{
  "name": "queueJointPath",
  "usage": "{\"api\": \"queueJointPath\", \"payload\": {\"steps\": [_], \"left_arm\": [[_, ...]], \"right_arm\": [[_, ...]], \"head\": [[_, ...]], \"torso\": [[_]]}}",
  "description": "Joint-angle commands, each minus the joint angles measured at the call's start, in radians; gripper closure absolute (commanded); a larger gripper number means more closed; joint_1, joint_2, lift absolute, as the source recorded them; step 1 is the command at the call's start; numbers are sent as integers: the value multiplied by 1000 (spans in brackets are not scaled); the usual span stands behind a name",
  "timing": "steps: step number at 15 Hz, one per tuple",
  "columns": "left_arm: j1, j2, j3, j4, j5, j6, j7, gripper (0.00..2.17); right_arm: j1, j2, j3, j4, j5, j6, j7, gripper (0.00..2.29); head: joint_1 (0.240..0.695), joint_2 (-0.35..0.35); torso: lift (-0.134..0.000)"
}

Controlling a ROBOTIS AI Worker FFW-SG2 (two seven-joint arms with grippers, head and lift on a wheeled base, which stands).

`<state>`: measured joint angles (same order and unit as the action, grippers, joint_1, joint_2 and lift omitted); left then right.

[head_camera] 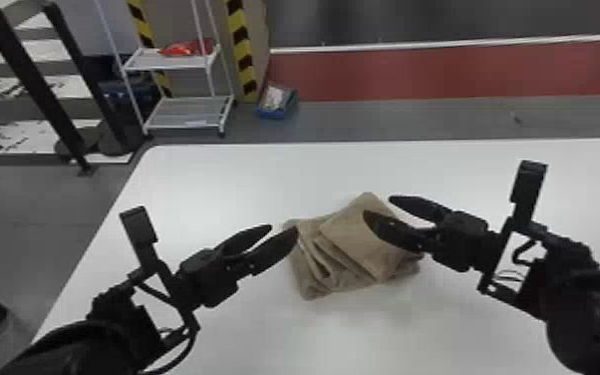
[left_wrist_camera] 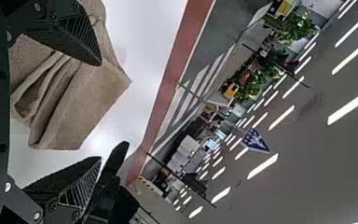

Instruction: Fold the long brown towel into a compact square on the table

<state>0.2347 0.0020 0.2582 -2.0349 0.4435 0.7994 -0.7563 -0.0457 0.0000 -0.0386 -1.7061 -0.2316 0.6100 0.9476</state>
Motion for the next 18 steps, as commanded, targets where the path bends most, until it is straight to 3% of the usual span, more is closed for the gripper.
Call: {"api": "queueJointPath", "payload": {"steps": [1,3,8,12,13,14,15,16,18], "left_arm": [[-5,12,19,9,20,4,-1,194],[-5,27,21,10,32,4,-5,194],[-44,58,18,67,40,7,-9,194],[-198,81,7,249,-28,4,-47,245],[-238,92,1,294,-40,-5,-55,505],[-275,95,-4,340,-62,-24,-70,1028],[-299,110,-17,375,-81,-52,-58,1885],[-314,125,-39,397,-115,-79,-47,2145],[-350,168,-117,463,-184,-202,-41,2145]], "right_arm": [[9,1,-37,-35,32,21,-18,39],[10,1,-69,-49,69,49,-46,39],[70,1,-152,-128,67,77,-52,46],[152,1,-291,-267,12,141,-52,49],[176,1,-320,-308,-11,162,-52,49],[199,1,-346,-343,-25,175,-52,53],[225,1,-371,-382,-46,190,-52,53],[244,1,-399,-406,-81,212,-52,53],[287,1,-440,-454,-133,248,-44,56]], "head": [[695,121],[695,105],[695,63],[695,11],[695,-3],[695,-15],[695,-23],[695,-31],[695,-42]], "torso": [[-124],[-124],[-124],[-124],[-124],[-124],[-124],[-124],[-124]]}}
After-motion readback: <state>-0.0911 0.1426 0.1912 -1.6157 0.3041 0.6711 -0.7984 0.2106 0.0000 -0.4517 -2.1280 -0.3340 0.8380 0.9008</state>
